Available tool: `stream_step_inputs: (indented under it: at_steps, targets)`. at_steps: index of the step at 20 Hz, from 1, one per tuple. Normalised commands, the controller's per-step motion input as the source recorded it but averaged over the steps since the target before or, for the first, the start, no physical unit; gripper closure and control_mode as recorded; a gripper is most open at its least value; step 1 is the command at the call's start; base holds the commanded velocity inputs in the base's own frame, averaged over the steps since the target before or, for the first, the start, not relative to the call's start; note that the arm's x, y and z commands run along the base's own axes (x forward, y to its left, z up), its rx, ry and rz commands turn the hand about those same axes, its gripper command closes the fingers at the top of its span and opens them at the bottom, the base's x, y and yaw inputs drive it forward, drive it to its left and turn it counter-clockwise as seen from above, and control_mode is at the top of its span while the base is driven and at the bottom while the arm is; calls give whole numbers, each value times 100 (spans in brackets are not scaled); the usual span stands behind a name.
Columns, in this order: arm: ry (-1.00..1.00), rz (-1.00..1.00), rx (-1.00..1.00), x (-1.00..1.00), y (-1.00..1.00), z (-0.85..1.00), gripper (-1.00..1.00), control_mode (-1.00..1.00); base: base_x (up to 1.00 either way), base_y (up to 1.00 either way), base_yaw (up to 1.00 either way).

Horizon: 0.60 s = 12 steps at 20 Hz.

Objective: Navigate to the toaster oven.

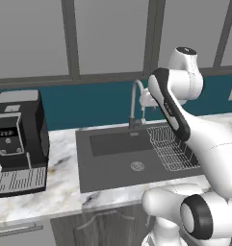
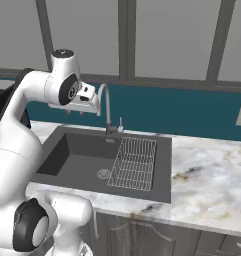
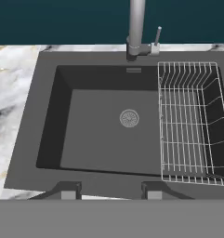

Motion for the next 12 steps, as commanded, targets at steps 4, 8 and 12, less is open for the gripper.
stream_step_inputs:
  at_steps: [4,8,12]
  targets:
    - [-2,0,0,-2,0,0,-100,100,-13,0,0]
    - [0,0,0,0,0,0,-100,100,-67,0,-1]
    - [0,0,0,0,0,0,-100,100,-100,-3,-9]
